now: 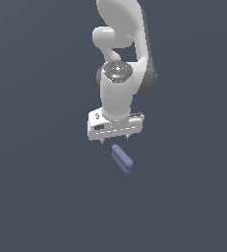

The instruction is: Pick up the object and move it to a goal position.

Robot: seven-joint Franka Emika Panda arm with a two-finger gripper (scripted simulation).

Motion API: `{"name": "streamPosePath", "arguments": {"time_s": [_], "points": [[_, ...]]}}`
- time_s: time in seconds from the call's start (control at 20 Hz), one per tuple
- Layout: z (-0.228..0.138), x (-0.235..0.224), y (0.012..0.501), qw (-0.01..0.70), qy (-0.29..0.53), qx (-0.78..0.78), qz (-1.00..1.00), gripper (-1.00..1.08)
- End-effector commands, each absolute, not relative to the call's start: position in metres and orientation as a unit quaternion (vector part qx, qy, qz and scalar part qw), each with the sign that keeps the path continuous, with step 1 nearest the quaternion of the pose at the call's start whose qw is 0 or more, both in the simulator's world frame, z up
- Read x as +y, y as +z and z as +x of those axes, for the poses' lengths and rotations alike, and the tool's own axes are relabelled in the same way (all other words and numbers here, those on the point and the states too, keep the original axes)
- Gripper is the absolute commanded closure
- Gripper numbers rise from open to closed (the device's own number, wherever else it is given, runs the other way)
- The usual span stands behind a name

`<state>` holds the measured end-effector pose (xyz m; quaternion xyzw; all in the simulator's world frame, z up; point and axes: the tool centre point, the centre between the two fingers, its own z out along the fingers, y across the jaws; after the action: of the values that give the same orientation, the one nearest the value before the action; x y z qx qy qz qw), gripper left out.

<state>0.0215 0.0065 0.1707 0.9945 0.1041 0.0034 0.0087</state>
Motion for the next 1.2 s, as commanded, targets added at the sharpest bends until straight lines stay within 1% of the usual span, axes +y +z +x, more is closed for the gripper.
{"name": "streamPosePath", "arguments": {"time_s": [0.0,0.6,1.15], "points": [[0.027,0.011,0.168,0.008,0.003,0.134,0.991,-0.92],[0.055,0.032,0.151,0.003,0.000,0.283,0.959,-0.92],[0.063,0.039,0.146,0.000,0.000,0.327,0.945,-0.92]]}}
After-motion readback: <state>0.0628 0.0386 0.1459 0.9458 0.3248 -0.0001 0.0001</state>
